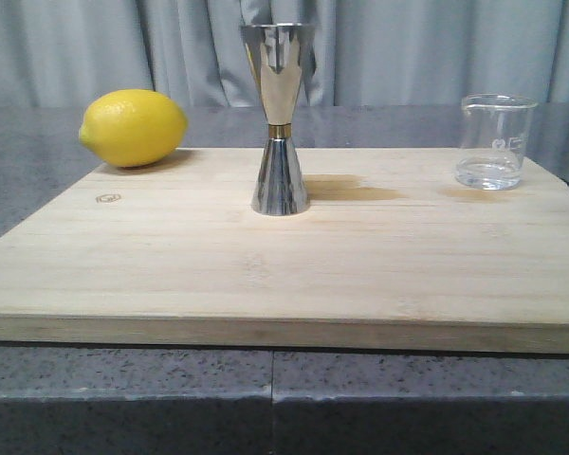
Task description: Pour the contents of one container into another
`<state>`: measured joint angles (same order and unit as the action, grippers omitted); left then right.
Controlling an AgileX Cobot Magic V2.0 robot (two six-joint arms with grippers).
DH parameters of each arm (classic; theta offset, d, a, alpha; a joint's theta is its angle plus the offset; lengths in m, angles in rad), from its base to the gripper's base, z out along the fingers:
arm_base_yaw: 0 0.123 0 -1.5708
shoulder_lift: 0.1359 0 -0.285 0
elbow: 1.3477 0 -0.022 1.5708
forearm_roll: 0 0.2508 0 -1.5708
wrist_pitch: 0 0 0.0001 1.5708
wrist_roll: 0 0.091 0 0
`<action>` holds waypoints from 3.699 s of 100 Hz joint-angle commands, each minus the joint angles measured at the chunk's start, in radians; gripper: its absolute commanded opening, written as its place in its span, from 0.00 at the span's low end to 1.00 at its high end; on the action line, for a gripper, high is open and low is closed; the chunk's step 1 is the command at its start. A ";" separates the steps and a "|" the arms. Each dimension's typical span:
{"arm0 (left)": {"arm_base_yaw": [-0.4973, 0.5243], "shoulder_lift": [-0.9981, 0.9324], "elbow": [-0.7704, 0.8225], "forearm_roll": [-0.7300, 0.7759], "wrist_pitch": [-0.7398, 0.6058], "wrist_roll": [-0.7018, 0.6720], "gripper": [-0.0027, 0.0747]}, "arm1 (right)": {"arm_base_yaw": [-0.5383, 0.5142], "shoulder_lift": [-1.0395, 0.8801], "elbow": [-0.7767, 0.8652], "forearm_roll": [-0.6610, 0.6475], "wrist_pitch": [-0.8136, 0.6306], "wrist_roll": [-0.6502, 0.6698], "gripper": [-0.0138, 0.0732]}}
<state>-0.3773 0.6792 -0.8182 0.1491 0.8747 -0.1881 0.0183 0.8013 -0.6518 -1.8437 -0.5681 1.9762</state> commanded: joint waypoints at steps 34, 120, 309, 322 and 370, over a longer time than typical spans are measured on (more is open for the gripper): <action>0.295 -0.377 0.414 -0.189 -0.541 0.226 0.01 | -0.007 -0.004 -0.036 -0.016 0.030 -0.001 0.08; 0.314 -0.708 0.851 -0.178 -0.915 0.226 0.01 | -0.007 -0.004 -0.036 -0.016 0.035 -0.001 0.08; 0.314 -0.706 0.851 -0.178 -0.915 0.226 0.01 | -0.065 -0.830 0.679 1.896 0.420 -1.988 0.08; 0.314 -0.706 0.851 -0.178 -0.915 0.226 0.01 | -0.065 -0.830 0.674 1.875 0.462 -1.988 0.08; 0.314 -0.706 0.851 -0.178 -0.915 0.226 0.01 | -0.065 -0.830 0.674 1.870 0.455 -1.988 0.08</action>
<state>-0.0662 -0.0061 0.0051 -0.0215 0.0378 0.0370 -0.0418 -0.0109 0.0114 0.0377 -0.0271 0.0000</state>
